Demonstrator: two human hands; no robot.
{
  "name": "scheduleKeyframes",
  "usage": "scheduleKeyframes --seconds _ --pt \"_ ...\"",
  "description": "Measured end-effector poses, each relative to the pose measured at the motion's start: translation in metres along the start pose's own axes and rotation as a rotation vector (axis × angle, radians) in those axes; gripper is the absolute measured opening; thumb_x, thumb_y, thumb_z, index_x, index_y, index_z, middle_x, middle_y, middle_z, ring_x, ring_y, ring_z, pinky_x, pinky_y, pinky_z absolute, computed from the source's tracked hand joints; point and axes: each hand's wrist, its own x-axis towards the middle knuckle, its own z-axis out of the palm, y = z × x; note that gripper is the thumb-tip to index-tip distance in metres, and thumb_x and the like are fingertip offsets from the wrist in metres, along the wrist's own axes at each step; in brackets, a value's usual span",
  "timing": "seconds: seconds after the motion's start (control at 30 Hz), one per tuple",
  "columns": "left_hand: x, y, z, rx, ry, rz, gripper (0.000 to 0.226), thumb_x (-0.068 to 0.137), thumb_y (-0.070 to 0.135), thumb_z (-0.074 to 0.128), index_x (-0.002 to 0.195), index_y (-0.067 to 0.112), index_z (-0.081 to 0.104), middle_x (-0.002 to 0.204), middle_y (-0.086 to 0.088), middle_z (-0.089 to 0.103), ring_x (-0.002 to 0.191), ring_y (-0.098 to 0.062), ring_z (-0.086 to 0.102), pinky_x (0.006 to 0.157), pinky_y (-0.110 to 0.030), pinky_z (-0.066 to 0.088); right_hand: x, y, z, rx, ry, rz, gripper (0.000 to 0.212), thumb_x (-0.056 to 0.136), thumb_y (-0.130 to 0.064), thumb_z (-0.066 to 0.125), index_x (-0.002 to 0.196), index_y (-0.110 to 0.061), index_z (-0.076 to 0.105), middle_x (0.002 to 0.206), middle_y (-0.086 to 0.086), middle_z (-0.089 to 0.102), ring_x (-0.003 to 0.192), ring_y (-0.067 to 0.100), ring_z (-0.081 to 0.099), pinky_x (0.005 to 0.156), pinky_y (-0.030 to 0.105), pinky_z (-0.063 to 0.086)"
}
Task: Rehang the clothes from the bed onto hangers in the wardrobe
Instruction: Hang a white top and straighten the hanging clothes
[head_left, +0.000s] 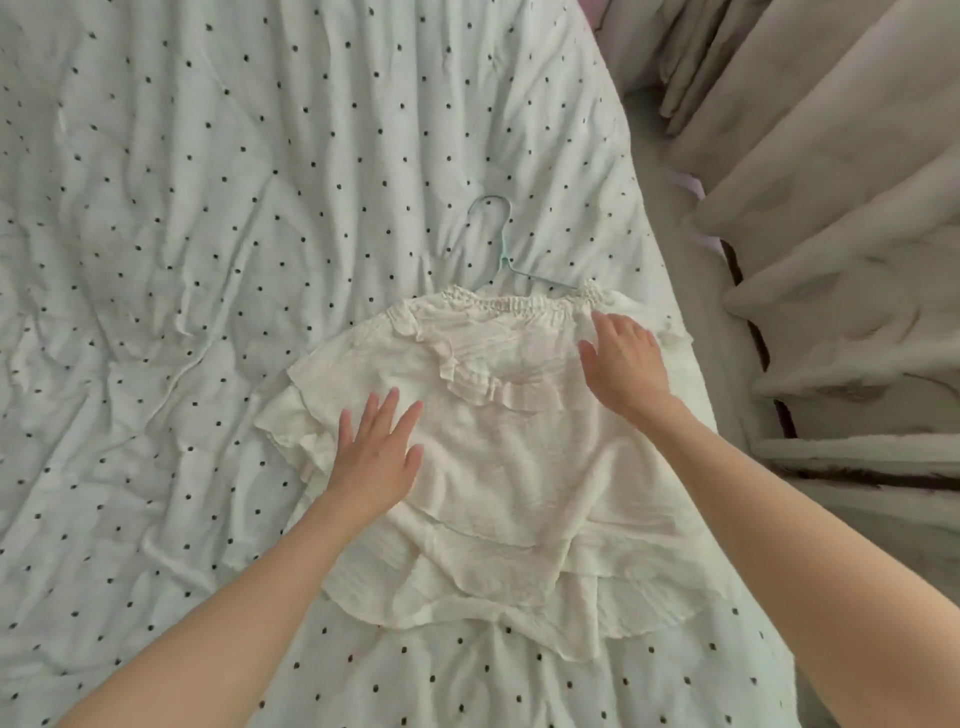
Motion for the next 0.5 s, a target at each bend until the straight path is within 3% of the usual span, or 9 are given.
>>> scheduleKeyframes --seconds 0.17,0.3,0.5 --pt "0.060 -0.007 0.007 -0.021 -0.015 0.055 0.061 0.098 0.041 0.032 0.148 0.031 -0.001 0.154 0.000 -0.021 0.141 -0.023 -0.019 0.112 -0.053 -0.006 0.071 0.007 0.016 -0.018 -0.024 0.046 0.046 0.099 -0.026 0.032 0.140 -0.004 0.029 0.139 0.015 0.040 0.131 0.031 0.033 0.111 0.044 0.021" --pt "0.080 -0.014 0.010 -0.026 -0.129 0.042 0.061 0.096 0.047 0.031 0.146 0.038 -0.003 0.151 0.006 -0.028 0.141 -0.021 -0.019 0.110 -0.057 0.004 0.098 0.008 0.018 -0.058 0.009 0.091 0.030 0.097 -0.018 0.032 0.115 0.001 0.048 0.117 0.020 0.052 0.110 0.035 0.045 0.094 0.039 0.031" --pt "0.078 -0.017 0.005 -0.054 -0.186 0.050 0.057 0.097 0.047 0.030 0.146 0.039 0.003 0.152 0.007 -0.028 0.142 -0.020 -0.015 0.112 -0.054 0.006 0.098 0.010 0.010 0.080 -0.056 0.113 0.028 0.098 -0.020 0.038 0.109 0.003 0.048 0.114 0.021 0.052 0.104 0.036 0.048 0.076 0.037 0.033"
